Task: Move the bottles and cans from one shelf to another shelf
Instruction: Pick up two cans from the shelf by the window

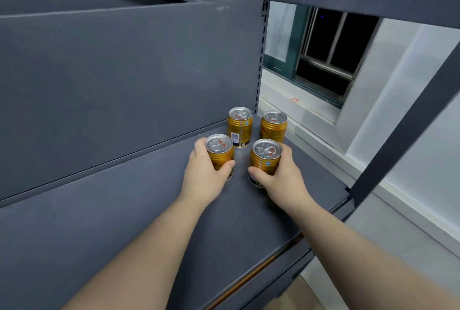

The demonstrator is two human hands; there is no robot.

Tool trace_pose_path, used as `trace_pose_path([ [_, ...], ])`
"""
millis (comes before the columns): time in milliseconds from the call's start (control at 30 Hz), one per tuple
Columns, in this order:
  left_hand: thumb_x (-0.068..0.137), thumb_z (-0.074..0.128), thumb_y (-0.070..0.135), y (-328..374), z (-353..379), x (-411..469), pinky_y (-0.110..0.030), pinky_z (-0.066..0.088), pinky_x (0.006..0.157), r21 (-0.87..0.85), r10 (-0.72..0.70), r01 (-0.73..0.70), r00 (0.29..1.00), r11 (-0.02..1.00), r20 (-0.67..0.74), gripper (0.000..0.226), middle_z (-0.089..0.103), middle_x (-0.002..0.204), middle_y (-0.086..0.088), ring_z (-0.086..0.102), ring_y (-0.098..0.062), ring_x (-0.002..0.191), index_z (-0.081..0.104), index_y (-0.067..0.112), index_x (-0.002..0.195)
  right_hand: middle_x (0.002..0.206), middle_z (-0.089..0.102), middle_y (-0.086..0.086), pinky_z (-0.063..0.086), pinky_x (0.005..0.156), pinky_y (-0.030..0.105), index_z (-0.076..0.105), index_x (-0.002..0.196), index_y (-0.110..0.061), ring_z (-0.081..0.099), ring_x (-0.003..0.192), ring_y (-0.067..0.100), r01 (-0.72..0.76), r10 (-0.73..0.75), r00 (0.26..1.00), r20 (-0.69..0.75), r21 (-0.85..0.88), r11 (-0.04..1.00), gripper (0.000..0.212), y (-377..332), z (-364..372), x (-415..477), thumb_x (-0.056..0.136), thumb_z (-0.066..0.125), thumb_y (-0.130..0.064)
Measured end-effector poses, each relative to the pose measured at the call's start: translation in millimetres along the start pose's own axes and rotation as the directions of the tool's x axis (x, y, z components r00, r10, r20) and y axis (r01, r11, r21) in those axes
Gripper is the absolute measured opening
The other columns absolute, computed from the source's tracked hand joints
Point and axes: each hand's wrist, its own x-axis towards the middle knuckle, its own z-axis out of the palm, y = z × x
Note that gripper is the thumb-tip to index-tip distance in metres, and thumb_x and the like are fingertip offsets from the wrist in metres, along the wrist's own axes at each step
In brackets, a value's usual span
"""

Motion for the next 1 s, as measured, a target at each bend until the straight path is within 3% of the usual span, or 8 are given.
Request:
trace_pose_path([
  [333,0.085,0.078,0.029,3,5,0,-0.026,0.041,0.091,-0.039,-0.041,0.041,0.999,0.998,0.005,0.080,0.051,0.142,-0.002,0.052,-0.020,0.125,0.026,0.020,0.146,0.140,0.051,-0.007,0.041,0.093,0.023,0.030,0.145,-0.025,0.047,0.112,0.006,-0.017,0.017,1.000,0.006,-0.014,1.000,0.078,-2,3,1,0.084,0.080,-0.029],
  [567,0.082,0.080,0.033,17,-3,-17,-0.026,0.042,0.083,-0.010,-0.018,0.017,0.997,1.000,-0.073,0.070,0.059,0.131,0.001,0.056,-0.015,0.110,0.036,0.021,0.135,0.130,0.053,-0.010,0.042,0.089,0.022,0.034,0.141,-0.026,0.051,0.107,0.007,0.020,-0.019,0.999,0.032,-0.019,1.000,0.074,-11,0,-4,0.083,0.081,-0.028],
  [767,0.081,0.081,0.036,8,-36,-54,-0.028,0.045,0.086,0.014,-0.076,0.080,0.978,0.997,-0.192,0.064,0.061,0.124,0.002,0.058,-0.019,0.109,0.038,0.023,0.127,0.124,0.049,-0.016,0.043,0.088,0.021,0.033,0.144,-0.026,0.051,0.110,0.005,0.104,-0.101,0.980,0.173,-0.010,0.994,0.078,-24,23,-30,0.082,0.081,-0.032],
  [1000,0.083,0.079,0.037,-33,-103,-117,-0.028,0.039,0.083,0.036,-0.180,0.206,0.916,0.978,-0.359,0.059,0.055,0.115,0.008,0.051,-0.014,0.099,0.035,0.029,0.122,0.124,0.057,-0.009,0.045,0.087,0.023,0.037,0.138,-0.026,0.057,0.109,0.012,0.173,-0.181,0.926,0.332,0.054,0.983,0.073,-49,81,-76,0.081,0.081,-0.034],
])
